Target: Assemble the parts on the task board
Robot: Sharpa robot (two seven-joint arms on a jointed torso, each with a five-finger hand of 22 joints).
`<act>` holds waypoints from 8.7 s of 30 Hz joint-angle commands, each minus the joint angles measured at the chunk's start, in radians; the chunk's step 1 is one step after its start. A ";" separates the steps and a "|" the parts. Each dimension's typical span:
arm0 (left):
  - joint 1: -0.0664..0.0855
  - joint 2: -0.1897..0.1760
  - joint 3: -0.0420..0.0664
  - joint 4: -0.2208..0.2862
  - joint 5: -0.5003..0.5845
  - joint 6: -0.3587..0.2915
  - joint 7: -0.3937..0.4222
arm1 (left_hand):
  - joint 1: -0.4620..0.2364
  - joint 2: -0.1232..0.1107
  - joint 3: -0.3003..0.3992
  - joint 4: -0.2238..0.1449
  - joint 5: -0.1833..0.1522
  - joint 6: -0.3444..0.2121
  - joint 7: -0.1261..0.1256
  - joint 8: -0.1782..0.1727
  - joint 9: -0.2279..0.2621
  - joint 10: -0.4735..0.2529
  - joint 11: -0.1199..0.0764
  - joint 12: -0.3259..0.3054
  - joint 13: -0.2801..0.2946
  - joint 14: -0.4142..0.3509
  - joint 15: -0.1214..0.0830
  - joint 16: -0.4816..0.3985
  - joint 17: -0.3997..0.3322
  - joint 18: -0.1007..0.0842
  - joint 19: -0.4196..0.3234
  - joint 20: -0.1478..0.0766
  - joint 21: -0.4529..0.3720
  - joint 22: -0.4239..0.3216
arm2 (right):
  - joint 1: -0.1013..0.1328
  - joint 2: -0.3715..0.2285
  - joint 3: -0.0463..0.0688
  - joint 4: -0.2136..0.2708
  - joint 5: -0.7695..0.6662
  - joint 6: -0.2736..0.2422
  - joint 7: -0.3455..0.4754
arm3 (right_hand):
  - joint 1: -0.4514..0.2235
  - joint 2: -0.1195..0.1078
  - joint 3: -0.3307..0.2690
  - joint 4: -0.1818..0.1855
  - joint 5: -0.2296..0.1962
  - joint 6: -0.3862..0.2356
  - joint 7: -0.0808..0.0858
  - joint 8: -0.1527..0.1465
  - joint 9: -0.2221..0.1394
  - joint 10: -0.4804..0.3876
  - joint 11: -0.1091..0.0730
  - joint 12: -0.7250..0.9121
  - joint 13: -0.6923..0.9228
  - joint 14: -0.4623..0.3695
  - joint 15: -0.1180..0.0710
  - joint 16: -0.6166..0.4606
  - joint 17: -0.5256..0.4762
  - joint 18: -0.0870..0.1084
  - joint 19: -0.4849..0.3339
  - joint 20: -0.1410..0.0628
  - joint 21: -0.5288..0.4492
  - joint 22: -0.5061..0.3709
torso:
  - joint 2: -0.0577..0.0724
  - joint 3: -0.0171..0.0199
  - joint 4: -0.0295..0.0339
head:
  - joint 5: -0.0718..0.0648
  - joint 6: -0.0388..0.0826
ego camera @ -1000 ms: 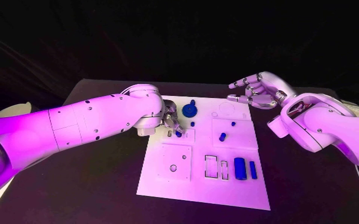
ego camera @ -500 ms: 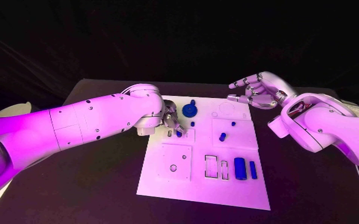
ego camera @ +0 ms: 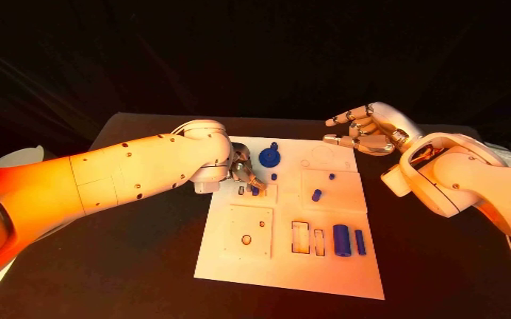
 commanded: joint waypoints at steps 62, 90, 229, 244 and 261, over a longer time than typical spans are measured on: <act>0.078 0.081 0.010 -0.312 0.042 0.078 -0.004 | 0.106 0.082 -0.278 0.014 -0.008 -0.031 0.047 -0.124 -0.103 -0.045 0.037 -0.056 -0.061 0.105 0.024 0.003 0.263 -0.003 0.061 0.024 -0.024 0.153 | -0.004 0.018 -0.001 -0.027 -0.009 0.018 0.009 | -0.017 0.004 -0.007 0.001 0.007 0.008 0.000 -0.002 -0.001 -0.009 -0.002 -0.006 -0.003 0.074 -0.008 -0.005 0.137 0.012 -0.010 0.000 -0.007 -0.004 | 0.000 -0.0001 0.0001 | 0.005 0.006; 0.070 0.089 0.007 -0.306 0.054 0.094 0.007 | 0.145 0.097 -0.289 0.004 -0.007 -0.019 0.043 -0.127 -0.113 -0.040 0.033 -0.054 -0.059 0.105 0.020 0.003 0.263 -0.003 0.061 0.020 -0.024 0.153 | -0.005 0.022 -0.001 -0.029 -0.009 0.020 0.009 | -0.016 0.005 -0.007 0.000 0.008 0.008 0.000 -0.002 -0.001 -0.009 -0.002 -0.007 -0.003 0.074 -0.008 -0.005 0.138 0.012 -0.010 0.000 -0.008 -0.005 | 0.000 0.0013 0.0002 | 0.005 0.005; -0.022 -0.148 -0.011 0.140 -0.019 -0.132 0.009 | 0.223 0.000 0.383 -0.201 -0.061 -0.038 0.030 -0.045 -0.078 -0.020 0.019 -0.064 -0.068 0.105 0.012 0.003 0.263 -0.001 0.062 0.010 -0.034 0.153 | -0.015 0.027 -0.005 -0.039 0.000 0.034 0.011 | -0.005 0.015 -0.007 -0.007 0.018 0.010 -0.001 -0.002 -0.001 -0.009 -0.003 -0.005 -0.005 0.075 -0.009 -0.006 0.138 0.013 -0.009 -0.001 -0.009 -0.006 | -0.002 0.0010 -0.0002 | 0.020 -0.017; -0.026 -0.140 -0.011 0.130 -0.019 -0.118 0.006 | 0.221 -0.003 0.383 -0.203 -0.063 -0.037 0.029 -0.042 -0.077 -0.019 0.018 -0.063 -0.066 0.105 0.011 0.003 0.263 -0.001 0.062 0.009 -0.034 0.153 | -0.016 0.027 -0.005 -0.038 0.000 0.034 0.012 | -0.005 0.015 -0.007 -0.007 0.018 0.010 -0.001 -0.002 -0.001 -0.009 -0.003 -0.005 -0.005 0.075 -0.009 -0.006 0.138 0.013 -0.009 -0.001 -0.009 -0.006 | -0.001 0.0008 -0.0007 | 0.019 -0.018; -0.034 -0.130 -0.011 0.117 0.005 -0.102 0.000 | 0.155 -0.026 0.330 -0.177 -0.061 -0.015 0.013 -0.026 -0.071 -0.006 0.007 -0.045 -0.048 0.105 0.002 0.003 0.263 -0.006 0.069 0.002 -0.022 0.170 | -0.016 0.025 -0.005 -0.037 0.000 0.035 0.011 | -0.005 0.015 -0.007 -0.007 0.018 0.010 -0.001 -0.002 -0.001 -0.009 -0.003 -0.005 -0.005 0.075 -0.009 -0.006 0.138 0.013 -0.009 -0.001 -0.009 -0.006 | -0.001 0.0017 -0.0014 | 0.017 -0.025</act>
